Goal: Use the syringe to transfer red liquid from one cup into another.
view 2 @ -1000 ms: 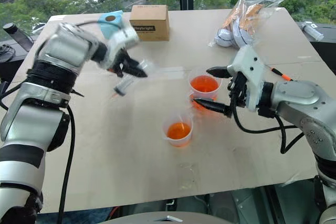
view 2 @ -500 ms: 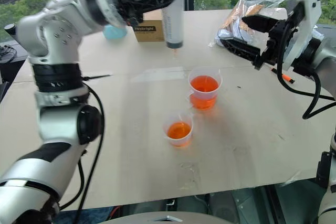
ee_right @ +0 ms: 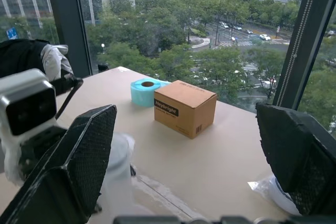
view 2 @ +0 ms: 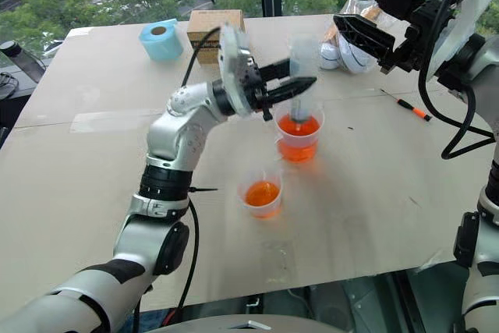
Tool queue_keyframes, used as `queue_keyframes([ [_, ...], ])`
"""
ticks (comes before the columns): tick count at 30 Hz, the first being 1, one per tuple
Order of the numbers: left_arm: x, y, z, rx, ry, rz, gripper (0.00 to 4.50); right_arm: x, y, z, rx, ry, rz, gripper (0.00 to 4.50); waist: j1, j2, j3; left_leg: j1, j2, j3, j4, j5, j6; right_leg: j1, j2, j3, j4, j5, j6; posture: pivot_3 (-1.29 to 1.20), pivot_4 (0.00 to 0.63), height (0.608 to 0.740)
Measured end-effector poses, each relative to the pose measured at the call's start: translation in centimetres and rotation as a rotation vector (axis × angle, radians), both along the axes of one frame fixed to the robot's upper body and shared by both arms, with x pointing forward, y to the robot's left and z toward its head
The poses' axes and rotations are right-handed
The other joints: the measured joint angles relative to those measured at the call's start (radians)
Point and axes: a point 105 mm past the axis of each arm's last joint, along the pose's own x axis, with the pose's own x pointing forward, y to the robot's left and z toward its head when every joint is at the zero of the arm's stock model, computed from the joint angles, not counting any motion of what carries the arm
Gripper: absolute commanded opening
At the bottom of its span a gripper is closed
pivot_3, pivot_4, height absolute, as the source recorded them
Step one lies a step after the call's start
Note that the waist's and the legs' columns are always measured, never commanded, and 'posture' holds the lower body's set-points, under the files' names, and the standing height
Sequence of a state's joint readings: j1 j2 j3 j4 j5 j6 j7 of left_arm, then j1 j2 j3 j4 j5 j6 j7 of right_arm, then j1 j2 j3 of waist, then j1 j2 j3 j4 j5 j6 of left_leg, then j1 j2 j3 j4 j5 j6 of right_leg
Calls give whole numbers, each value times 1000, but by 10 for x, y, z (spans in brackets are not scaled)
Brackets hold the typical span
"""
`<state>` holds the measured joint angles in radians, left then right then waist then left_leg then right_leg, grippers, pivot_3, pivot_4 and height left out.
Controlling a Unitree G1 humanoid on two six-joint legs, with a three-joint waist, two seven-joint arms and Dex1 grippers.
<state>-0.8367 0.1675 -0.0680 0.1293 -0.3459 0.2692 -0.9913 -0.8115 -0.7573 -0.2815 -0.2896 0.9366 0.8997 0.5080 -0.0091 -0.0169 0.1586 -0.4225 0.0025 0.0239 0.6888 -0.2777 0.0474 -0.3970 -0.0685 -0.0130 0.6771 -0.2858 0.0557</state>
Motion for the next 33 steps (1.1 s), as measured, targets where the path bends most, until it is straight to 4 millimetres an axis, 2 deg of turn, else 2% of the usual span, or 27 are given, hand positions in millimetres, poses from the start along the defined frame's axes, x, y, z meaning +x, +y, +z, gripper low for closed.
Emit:
queue_keyframes([
  [8, 3, 1, -7, 10, -29, 9, 1408, -1, 18, -15, 23, 107, 62, 4500, -1, 0, 0, 0, 0, 0, 0, 0, 0, 0, 0, 0, 0, 0, 0, 0, 150, 740],
  [13, 3, 1, -6, 3, -43, 17, 1408, -4, 38, -32, 14, 208, 129, 4500, -1, 0, 0, 0, 0, -1, 0, 0, 0, 0, 0, 0, 0, 0, 0, 0, 150, 740],
  [19, 6, 3, -8, 6, -34, 26, 1408, -4, 45, -41, -19, 257, 142, 4500, -2, 0, 0, 0, 0, -1, 0, 0, 0, 0, 2, 0, 0, 0, 0, 0, 150, 740],
  [21, 6, 3, -8, 7, -35, 27, 1408, -4, 45, -42, -20, 260, 141, 3971, -2, 0, 0, 0, 0, -1, 0, 0, 0, 0, 2, 0, 0, 0, 0, 0, 150, 740],
  [23, 6, 4, -8, 9, -36, 29, 1408, -4, 46, -44, -29, 267, 141, 3230, -2, 0, 0, 0, 0, -1, 0, 0, 0, 0, 2, 0, 0, 0, 0, 0, 150, 740],
  [26, 6, 4, -9, 11, -36, 25, 1408, -2, 44, -45, -47, 268, 122, 1807, -1, 0, 0, 0, 0, -1, 0, 0, 0, 0, 2, 0, 0, 0, 0, 0, 150, 740],
  [27, 6, 5, -10, 12, -32, 27, 1408, -2, 44, -45, -53, 264, 116, 1546, -2, 0, 0, 0, 0, -1, 0, 0, 0, 0, 2, 0, 0, 0, 0, 0, 150, 740],
  [33, 7, 5, -13, 16, -19, 29, 1408, 0, 44, -47, -77, 263, 110, 1496, -2, 0, 0, 0, 0, -1, 0, 0, 0, 0, 2, 0, 0, 0, 0, 0, 150, 740],
])
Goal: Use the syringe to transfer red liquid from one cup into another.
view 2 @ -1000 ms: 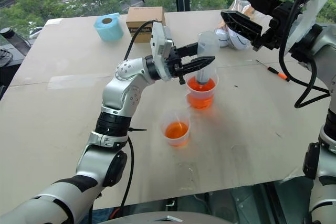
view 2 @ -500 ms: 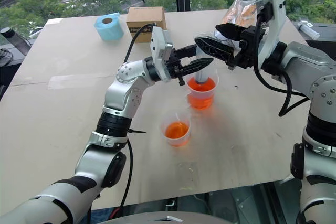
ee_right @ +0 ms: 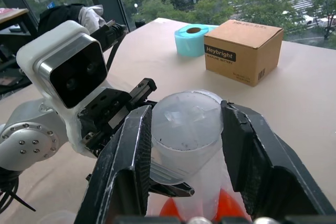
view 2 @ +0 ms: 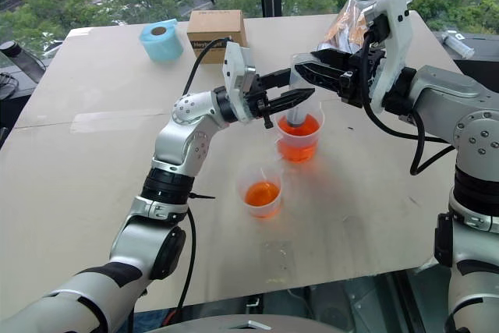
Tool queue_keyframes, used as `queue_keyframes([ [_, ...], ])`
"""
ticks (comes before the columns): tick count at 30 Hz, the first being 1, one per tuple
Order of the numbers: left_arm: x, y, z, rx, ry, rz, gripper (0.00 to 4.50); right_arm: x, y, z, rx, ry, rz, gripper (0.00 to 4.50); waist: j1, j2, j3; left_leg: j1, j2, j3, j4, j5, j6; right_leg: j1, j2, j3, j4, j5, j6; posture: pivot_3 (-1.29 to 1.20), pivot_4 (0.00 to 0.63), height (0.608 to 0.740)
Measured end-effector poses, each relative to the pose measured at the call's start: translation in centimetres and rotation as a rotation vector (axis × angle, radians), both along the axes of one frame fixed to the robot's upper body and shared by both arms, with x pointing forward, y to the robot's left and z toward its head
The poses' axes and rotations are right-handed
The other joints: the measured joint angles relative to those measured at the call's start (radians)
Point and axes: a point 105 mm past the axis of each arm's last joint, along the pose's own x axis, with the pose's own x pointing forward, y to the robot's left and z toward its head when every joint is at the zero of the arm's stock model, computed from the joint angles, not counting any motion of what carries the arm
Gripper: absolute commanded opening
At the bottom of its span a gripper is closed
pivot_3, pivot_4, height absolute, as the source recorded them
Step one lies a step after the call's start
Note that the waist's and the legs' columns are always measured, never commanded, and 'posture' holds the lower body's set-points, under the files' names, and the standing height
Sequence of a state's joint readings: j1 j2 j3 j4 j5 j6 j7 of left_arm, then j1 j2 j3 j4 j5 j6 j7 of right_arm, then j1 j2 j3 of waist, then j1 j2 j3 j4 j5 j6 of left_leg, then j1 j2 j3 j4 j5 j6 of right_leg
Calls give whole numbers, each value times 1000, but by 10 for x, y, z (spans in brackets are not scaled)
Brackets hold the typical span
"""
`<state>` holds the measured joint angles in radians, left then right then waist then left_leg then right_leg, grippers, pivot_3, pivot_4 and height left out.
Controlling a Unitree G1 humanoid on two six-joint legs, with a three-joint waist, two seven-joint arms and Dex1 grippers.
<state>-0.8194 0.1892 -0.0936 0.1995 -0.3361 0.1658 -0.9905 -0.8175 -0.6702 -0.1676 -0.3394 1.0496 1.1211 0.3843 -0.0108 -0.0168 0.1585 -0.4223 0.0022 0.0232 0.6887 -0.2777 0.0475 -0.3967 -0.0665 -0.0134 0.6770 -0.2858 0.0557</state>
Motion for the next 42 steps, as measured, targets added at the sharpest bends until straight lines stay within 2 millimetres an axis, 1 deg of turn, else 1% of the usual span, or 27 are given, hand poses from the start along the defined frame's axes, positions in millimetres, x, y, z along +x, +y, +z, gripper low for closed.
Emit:
queue_keyframes([
  [6, 0, 0, 1, -5, 1, 3, 1408, 4, 0, 2, 12, -6, -11, 1496, -1, 0, 0, 0, 0, 0, 0, 0, 0, 0, 0, 0, 0, 0, 0, 0, 150, 740],
  [13, 4, 6, 3, -29, 10, 28, 1408, 12, 6, 8, 74, 14, 6, 1496, -1, 0, 0, 0, 0, 0, 0, 0, 0, 0, 0, 0, 0, 0, 0, 0, 150, 740],
  [17, 5, 6, 4, -44, 20, 34, 1408, 14, 6, 12, 91, 3, 3, 1496, 0, 0, 0, 0, 0, 0, 0, 0, 0, 0, 0, 0, 0, 0, 0, 0, 150, 740],
  [38, 8, 5, 0, -48, 41, 38, 1408, 16, 5, 21, 120, -39, -8, 1496, -1, 0, 0, 0, 0, 0, 0, 0, 0, 0, 0, 0, 0, 0, 0, 0, 150, 740],
  [39, 8, 5, -1, -48, 42, 38, 1408, 16, 5, 21, 120, -40, -8, 2444, -1, 0, 0, 0, 0, 0, 0, 0, 0, 0, 0, 0, 0, 0, 0, 0, 150, 740],
  [40, 7, 4, -1, -42, 41, 31, 1408, 17, 2, 23, 122, -50, -21, 2670, -1, 0, 0, 0, 0, 0, 0, 0, 0, 0, 0, 0, 0, 0, 0, 0, 150, 740],
  [41, 5, 2, -4, -26, 43, 15, 1408, 19, -5, 29, 140, -80, -55, 3222, 2, 0, 0, 0, 0, 0, 0, 0, 0, 0, 0, 0, 0, 0, 0, 0, 150, 740],
  [42, 2, -2, -11, -7, 51, -12, 1408, 22, -20, 40, 164, -125, -114, 3708, 9, 0, 0, 0, -1, 0, 0, 0, 0, 0, 0, -1, 0, 0, 0, 0, 150, 740],
])
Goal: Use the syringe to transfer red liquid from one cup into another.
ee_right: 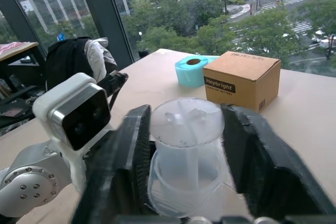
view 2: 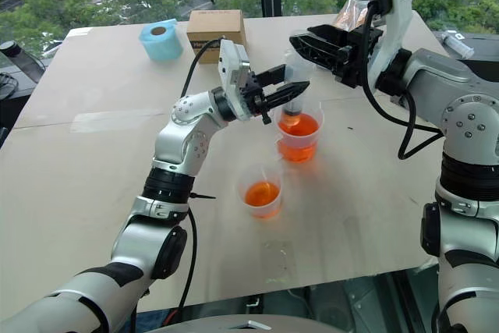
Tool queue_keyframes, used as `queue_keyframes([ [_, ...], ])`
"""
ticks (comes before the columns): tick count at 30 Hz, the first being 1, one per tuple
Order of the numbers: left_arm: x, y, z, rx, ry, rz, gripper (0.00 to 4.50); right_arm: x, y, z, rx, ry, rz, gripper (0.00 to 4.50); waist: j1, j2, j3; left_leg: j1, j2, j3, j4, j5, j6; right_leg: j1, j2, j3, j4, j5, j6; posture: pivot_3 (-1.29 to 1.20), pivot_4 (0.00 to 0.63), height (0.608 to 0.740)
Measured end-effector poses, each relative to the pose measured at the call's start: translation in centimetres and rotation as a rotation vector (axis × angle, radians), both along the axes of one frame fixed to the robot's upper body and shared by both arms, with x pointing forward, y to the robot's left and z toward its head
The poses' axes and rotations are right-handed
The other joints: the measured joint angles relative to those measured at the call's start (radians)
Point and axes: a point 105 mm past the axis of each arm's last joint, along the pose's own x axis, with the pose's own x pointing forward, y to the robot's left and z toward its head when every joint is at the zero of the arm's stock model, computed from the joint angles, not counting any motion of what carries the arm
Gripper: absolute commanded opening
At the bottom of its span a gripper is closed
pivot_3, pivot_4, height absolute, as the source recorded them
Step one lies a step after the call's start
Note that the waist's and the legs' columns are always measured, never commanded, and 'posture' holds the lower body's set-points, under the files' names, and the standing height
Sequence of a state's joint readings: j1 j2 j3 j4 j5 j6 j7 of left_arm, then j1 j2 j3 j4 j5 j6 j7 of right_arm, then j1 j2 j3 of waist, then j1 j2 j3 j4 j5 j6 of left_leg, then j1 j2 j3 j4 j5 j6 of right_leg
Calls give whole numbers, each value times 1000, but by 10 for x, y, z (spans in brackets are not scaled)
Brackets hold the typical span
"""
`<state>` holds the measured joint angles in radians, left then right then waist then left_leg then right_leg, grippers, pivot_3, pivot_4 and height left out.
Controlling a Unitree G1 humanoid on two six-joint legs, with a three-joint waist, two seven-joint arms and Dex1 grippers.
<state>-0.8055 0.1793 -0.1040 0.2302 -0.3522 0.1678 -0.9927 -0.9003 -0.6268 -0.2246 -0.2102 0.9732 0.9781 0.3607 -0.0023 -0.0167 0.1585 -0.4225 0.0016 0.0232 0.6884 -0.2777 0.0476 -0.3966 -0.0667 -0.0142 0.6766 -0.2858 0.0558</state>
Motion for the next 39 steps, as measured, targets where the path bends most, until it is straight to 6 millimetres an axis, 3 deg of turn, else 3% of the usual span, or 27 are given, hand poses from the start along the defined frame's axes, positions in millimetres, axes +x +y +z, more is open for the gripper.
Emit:
queue_keyframes([
  [2, 0, -1, -7, 11, 21, -10, 1408, 1, -15, 13, 21, -57, -71, 4484, -1, 0, 0, 0, 0, 0, 0, 0, 0, 0, 0, 0, 0, 0, 0, 0, 150, 740],
  [9, 1, -5, -2, -12, 18, -10, 1408, 3, -23, 21, 63, -92, -104, 4484, -12, 0, 0, 1, 1, 1, -1, 0, 0, 0, 1, 1, 0, 0, 0, 0, 150, 740],
  [20, 3, 3, 45, -76, -62, 41, 1408, 1, -24, 27, 84, -117, -93, 4484, -9, 0, 0, 1, 1, 1, -1, 0, 0, 0, 0, 1, 0, 0, 0, 0, 150, 740],
  [27, -19, 6, 68, -91, -53, -8, 1408, -12, -27, 40, 178, -148, -12, 4484, -10, 0, 0, 1, 1, 0, -1, 0, 0, 0, 0, 3, 0, 0, 0, 0, 150, 740],
  [34, -48, 26, 94, -135, -42, -70, 1408, -26, -24, 48, 239, -158, 87, 4484, -12, 0, 0, 1, 1, 0, -1, 0, 0, 0, -3, 3, 0, 0, 0, 0, 150, 740],
  [39, -69, 42, 90, -93, 14, -125, 1408, -30, -24, 40, 240, -129, 134, 4484, -12, 0, 0, 1, 1, 0, -1, 0, 0, 0, -3, 3, 0, 0, 0, 0, 150, 740],
])
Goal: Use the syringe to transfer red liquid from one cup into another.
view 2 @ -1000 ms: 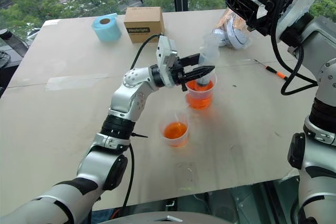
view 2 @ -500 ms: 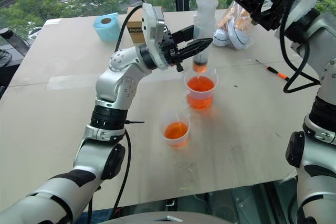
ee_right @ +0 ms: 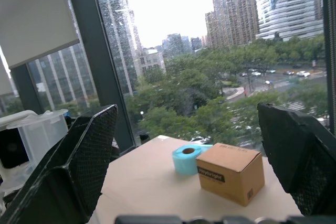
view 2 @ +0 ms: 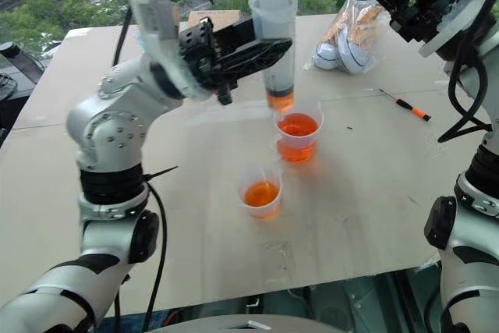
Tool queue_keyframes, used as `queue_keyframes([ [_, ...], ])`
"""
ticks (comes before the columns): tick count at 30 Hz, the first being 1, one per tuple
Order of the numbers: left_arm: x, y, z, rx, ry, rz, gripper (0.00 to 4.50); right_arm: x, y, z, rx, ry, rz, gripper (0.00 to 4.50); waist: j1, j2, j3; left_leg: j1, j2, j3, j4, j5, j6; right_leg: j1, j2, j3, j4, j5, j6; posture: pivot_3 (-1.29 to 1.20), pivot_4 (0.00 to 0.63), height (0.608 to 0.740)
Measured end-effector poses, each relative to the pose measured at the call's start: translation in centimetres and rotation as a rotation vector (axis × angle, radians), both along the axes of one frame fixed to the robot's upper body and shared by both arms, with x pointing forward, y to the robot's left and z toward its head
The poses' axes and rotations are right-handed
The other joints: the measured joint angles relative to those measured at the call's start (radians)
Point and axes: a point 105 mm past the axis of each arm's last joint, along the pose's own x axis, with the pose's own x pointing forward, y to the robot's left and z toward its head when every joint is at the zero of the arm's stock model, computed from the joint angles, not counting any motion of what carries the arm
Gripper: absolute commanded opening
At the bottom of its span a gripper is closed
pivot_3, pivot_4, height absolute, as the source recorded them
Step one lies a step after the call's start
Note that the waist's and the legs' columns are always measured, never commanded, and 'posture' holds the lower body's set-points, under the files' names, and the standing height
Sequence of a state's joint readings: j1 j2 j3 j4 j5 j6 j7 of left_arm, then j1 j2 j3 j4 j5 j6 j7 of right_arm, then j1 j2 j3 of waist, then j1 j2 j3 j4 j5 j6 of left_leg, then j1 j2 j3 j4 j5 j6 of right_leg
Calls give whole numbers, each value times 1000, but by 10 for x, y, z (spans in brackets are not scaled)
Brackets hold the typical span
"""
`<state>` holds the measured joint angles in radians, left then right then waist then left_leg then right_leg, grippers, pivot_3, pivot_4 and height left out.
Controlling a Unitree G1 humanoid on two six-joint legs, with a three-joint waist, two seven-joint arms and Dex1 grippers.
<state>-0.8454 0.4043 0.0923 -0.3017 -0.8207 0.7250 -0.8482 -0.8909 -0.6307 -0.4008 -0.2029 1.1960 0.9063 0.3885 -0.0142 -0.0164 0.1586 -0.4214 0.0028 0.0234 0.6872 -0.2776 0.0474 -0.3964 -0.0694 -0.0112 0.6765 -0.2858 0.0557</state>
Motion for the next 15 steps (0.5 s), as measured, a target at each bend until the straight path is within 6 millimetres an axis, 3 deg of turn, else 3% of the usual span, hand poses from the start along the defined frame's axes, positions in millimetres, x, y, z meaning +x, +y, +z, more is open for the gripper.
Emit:
queue_keyframes([
  [10, -30, 16, -30, 109, 129, -85, 1408, -14, 8, -5, -26, 9, 116, 4484, 1, 0, 0, 2, 0, 0, 0, 0, 0, 2, 1, 0, 0, 0, 0, 0, 150, 740],
  [11, -31, 16, -32, 109, 138, -88, 1408, -15, 10, -5, -29, 13, 133, 3963, 1, 0, 0, 2, 0, 0, 0, 0, 0, 3, 1, 0, -1, 0, 0, 0, 150, 740],
  [12, -32, 16, -34, 110, 143, -88, 1408, -16, 13, -6, -35, 18, 146, 3725, 1, 0, 0, 3, 0, 0, 0, 0, 0, 3, 1, 0, -1, 0, 0, 0, 150, 740],
  [15, -31, 15, -44, 123, 172, -88, 1408, -20, 24, -11, -59, 37, 206, 2147, 1, 0, 0, 3, 0, 1, 0, 0, 0, 3, 1, 1, -4, 0, 0, 0, 150, 740],
])
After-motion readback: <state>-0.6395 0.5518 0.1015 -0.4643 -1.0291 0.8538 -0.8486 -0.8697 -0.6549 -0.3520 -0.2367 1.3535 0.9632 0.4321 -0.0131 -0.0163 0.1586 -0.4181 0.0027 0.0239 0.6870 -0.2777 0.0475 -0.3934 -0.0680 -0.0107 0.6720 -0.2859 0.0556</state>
